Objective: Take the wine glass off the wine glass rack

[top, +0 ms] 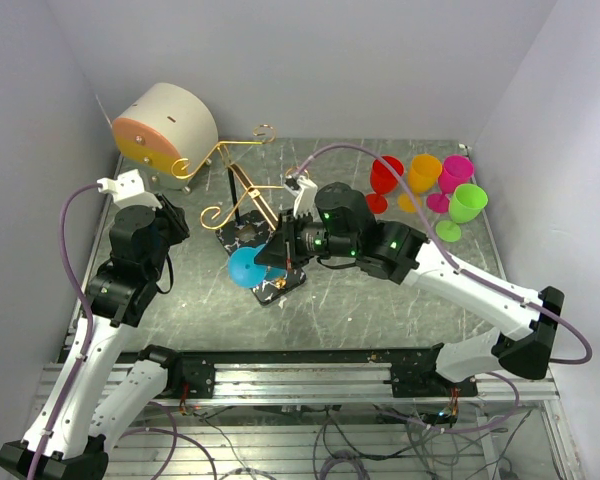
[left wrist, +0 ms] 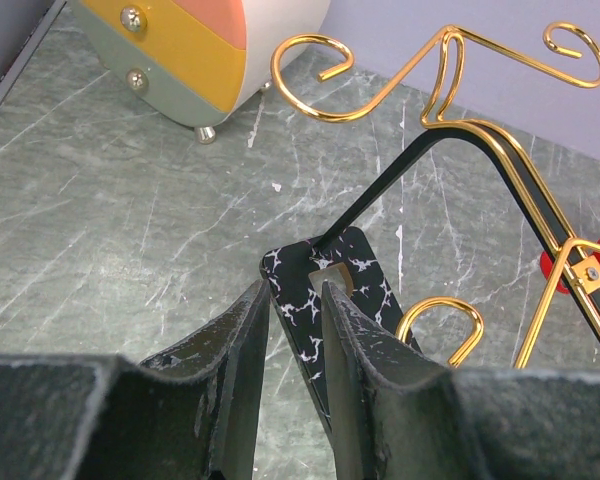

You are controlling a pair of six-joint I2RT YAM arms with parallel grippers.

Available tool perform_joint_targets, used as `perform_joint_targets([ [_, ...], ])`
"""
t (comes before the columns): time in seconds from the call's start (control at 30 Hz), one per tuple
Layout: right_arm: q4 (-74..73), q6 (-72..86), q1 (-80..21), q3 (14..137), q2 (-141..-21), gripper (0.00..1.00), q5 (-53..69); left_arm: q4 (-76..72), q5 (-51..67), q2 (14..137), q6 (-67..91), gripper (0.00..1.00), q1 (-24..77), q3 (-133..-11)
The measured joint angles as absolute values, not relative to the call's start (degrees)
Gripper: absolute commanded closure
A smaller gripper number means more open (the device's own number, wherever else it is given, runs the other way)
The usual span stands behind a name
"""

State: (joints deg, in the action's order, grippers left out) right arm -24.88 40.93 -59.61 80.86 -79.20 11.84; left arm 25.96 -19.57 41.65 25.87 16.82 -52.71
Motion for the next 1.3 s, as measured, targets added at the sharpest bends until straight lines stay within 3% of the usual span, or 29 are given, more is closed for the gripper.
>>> perform_joint_targets([
  [0.43, -18.6, 46.2, -57.6, 76.1, -77.6, 1.00, 13.0, 26.0, -19.9, 41.3, 25.8, 0.61, 16.8, -52.7],
  [0.83, -8.1, 51.3, -56.5, 72.7, -78.1, 1.00, 22.0, 26.0, -20.0, 41.2, 25.8, 0.62, 16.8, -52.7],
  [1.3, -8.6, 51.3, -56.4, 72.6, -78.7, 1.00, 25.6, 26.0, -20.0, 41.4, 25.8, 0.62, 16.8, -52.7],
])
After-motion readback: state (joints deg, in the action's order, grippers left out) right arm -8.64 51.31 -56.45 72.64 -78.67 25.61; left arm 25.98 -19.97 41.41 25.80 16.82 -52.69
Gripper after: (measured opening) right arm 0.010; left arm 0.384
